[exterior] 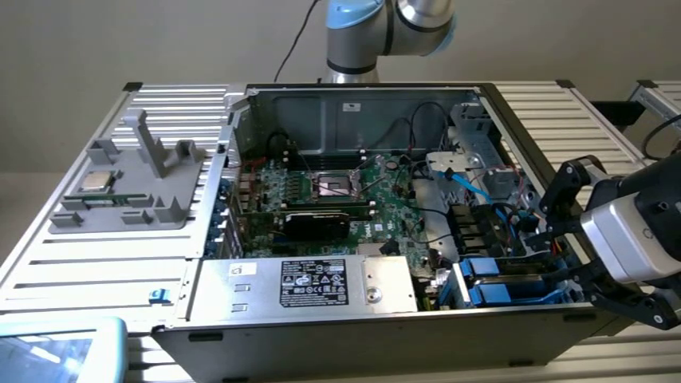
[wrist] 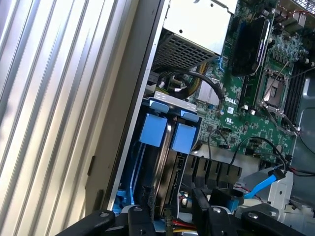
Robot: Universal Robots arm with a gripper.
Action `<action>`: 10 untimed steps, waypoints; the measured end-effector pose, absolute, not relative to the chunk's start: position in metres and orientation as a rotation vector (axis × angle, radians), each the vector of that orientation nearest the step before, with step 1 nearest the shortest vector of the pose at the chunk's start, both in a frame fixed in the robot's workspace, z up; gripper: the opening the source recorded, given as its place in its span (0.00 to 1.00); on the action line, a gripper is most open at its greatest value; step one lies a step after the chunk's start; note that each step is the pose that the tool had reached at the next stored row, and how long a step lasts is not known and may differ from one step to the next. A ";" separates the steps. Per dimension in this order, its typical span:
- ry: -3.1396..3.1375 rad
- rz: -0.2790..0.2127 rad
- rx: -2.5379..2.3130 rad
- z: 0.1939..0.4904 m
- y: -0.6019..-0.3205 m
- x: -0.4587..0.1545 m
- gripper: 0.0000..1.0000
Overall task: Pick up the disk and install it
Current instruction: 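Insert the first disk wire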
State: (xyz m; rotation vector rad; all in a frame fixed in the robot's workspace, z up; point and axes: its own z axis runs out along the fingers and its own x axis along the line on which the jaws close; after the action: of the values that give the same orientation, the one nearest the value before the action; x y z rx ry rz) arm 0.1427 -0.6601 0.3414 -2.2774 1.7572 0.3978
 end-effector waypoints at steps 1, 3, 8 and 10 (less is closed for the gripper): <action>1.757 0.398 -2.277 0.341 -0.660 0.143 0.44; 1.756 0.399 -2.277 0.341 -0.660 0.143 0.44; 1.755 0.399 -2.278 0.340 -0.660 0.144 0.44; 1.755 0.399 -2.278 0.339 -0.660 0.144 0.44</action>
State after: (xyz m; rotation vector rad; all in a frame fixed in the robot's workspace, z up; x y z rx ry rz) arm 0.1435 -0.6600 0.3394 -2.2776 1.7554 0.3995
